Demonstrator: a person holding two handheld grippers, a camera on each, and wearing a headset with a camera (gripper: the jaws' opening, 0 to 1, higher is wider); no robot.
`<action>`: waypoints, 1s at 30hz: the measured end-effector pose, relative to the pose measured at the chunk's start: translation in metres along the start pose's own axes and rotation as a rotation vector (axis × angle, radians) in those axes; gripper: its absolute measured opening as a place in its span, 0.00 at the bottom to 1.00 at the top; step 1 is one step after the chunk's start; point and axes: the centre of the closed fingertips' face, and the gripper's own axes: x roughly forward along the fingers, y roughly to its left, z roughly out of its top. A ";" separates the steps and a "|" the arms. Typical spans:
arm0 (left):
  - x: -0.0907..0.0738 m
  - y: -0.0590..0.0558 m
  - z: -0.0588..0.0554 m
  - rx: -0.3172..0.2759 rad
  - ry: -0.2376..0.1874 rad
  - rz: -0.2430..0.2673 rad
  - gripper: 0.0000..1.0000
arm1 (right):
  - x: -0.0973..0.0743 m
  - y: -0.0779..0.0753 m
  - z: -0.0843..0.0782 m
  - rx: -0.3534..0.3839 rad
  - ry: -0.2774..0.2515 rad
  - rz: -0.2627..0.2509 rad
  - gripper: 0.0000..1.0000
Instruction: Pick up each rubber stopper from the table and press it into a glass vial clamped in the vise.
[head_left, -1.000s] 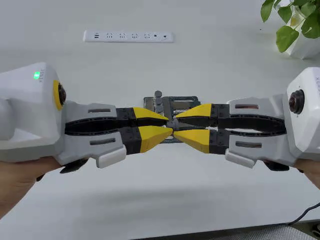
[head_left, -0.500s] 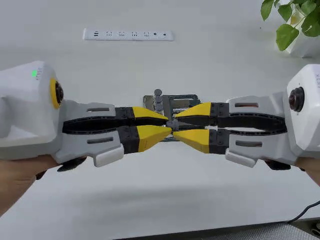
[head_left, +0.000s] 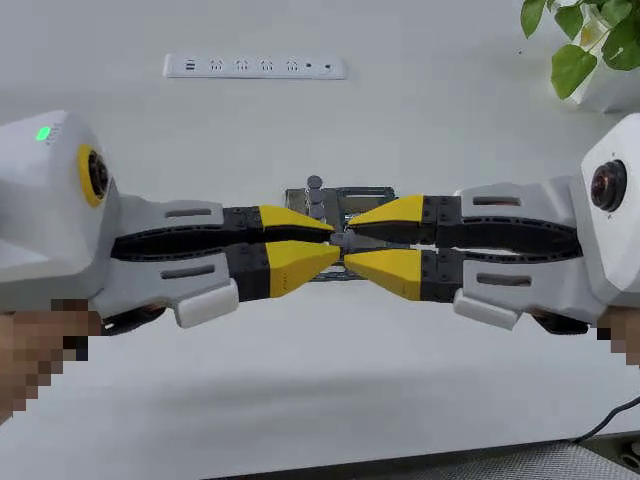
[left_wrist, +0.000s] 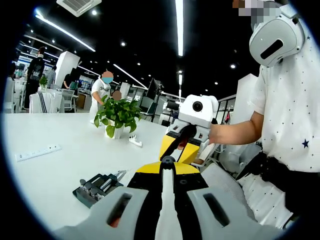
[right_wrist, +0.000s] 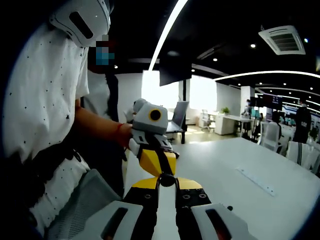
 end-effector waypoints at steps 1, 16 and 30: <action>0.000 0.000 0.000 -0.002 -0.001 0.000 0.03 | 0.000 0.000 0.000 0.001 -0.002 0.000 0.08; -0.007 -0.003 0.014 -0.089 -0.085 -0.047 0.03 | -0.001 0.003 0.017 0.017 -0.059 0.015 0.08; -0.011 -0.012 0.019 -0.157 -0.112 -0.107 0.03 | -0.001 0.010 0.025 -0.003 -0.069 0.064 0.07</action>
